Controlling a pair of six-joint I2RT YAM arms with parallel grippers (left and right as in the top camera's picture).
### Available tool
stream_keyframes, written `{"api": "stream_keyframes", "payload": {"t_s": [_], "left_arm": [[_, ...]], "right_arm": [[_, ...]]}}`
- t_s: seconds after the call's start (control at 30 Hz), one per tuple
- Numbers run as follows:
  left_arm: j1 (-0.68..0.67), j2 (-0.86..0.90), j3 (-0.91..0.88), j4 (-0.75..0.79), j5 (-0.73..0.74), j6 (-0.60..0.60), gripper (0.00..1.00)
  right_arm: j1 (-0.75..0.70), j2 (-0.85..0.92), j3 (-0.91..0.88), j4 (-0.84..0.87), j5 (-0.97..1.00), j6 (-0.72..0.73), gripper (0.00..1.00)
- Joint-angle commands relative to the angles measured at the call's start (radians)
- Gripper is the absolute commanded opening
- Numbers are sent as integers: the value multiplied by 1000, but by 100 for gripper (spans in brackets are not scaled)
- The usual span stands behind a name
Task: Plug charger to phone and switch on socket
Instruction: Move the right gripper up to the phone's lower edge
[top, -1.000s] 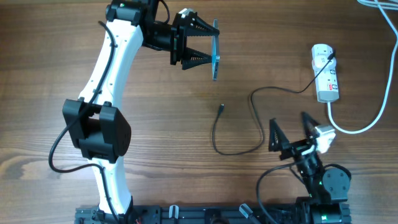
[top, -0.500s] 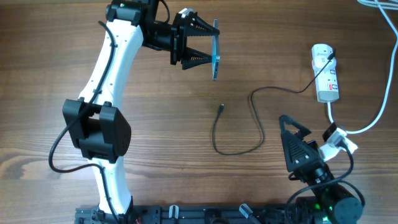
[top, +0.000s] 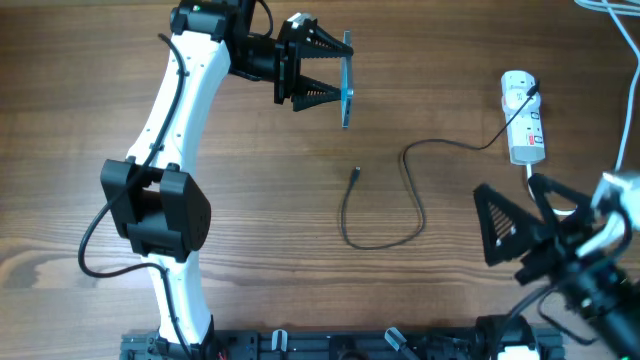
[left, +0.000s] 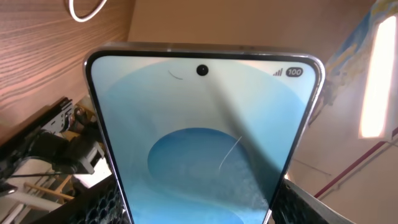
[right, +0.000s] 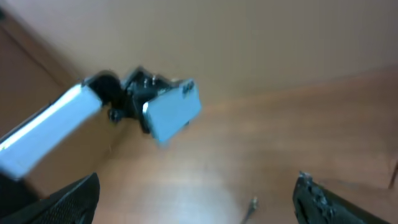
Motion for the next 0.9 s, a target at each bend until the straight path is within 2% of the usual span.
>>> {"api": "stream_keyframes", "payload": {"t_s": [0.0,0.03,0.07,0.1,0.13,0.2,0.4,0.5,0.57,0.6,0.73,0.87], "left_arm": [[3,-38,2,1,55,-2,75],[3,-38,2,1,55,-2,75],[3,-38,2,0,55,-3,75],[3,-38,2,0,55,-3,74],[3,-38,2,0,55,-2,74],[3,-38,2,1,53,-2,74],[3,-37,2,20,52,-14,74],[3,-37,2,32,49,-30,75],[3,-37,2,32,49,-30,75],[3,-37,2,32,48,-39,75],[3,-37,2,56,36,-116,75],[3,-37,2,72,2,-126,75]], "right_arm": [[2,135,100,-19,-348,-57,70],[3,163,101,2,-437,-56,61],[7,189,109,-8,-450,-54,61],[13,209,120,-31,-422,-59,73],[23,229,136,-63,-357,-68,79],[63,282,193,-157,-171,-104,82],[293,531,457,-466,278,-130,86],[465,691,577,-573,534,-3,86],[580,774,630,-588,655,64,92],[638,812,653,-583,698,80,100],[819,933,687,-497,916,194,99],[908,1005,687,-391,1128,300,99]]}}
